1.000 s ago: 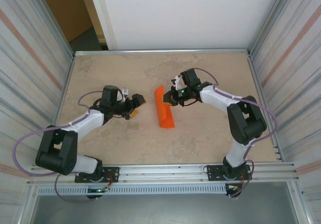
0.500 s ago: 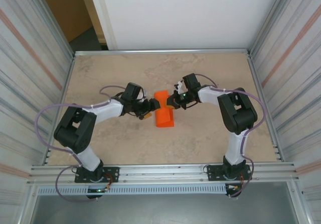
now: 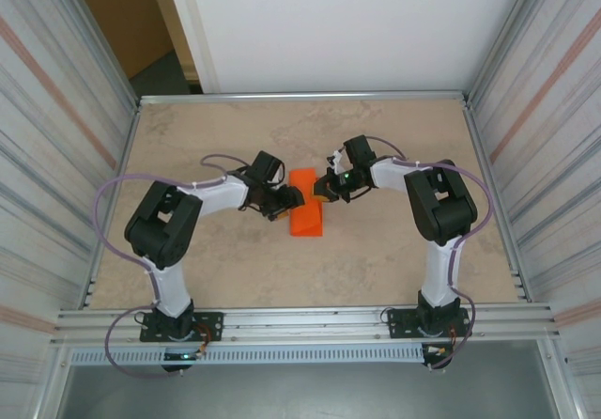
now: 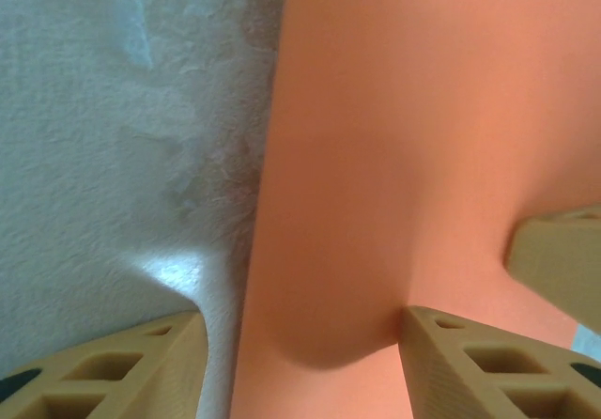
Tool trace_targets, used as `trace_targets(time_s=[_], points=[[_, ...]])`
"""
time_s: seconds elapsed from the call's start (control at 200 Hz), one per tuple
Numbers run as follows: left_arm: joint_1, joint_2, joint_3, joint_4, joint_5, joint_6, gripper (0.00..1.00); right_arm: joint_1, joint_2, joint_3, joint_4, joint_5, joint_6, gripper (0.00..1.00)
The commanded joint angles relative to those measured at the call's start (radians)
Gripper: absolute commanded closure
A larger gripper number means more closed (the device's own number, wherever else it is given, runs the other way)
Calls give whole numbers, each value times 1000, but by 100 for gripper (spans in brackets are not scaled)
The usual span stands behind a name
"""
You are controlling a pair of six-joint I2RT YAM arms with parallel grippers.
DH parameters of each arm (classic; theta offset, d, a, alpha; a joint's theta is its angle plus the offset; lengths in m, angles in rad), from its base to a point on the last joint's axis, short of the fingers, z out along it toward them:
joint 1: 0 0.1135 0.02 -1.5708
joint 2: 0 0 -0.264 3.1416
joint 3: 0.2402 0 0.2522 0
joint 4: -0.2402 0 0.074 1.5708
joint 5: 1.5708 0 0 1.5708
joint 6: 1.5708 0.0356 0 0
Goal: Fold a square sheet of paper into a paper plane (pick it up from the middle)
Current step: First fold in half a square sheet of paper at the center of the table.
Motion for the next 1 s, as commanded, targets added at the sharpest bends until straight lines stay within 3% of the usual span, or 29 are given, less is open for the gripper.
trace_targets(time_s=[0.0,0.215,0.546,0.787,0.992], points=[[-10,20,47,-50,-30,15,44,-1,17,22,-25,-28,-30,100],[-10,39,81,-83,-54,42,48,0,23,16,-31,-20,-28,99],[-13,98,110,-167,-47,59,59,-35,-122,-34,-83,118,-20,72],[-22,151,162,-279,-73,155,60,-111,-251,-112,-92,191,-1,72],[-50,221,209,-357,-103,208,61,-115,-276,-144,-88,199,18,73]])
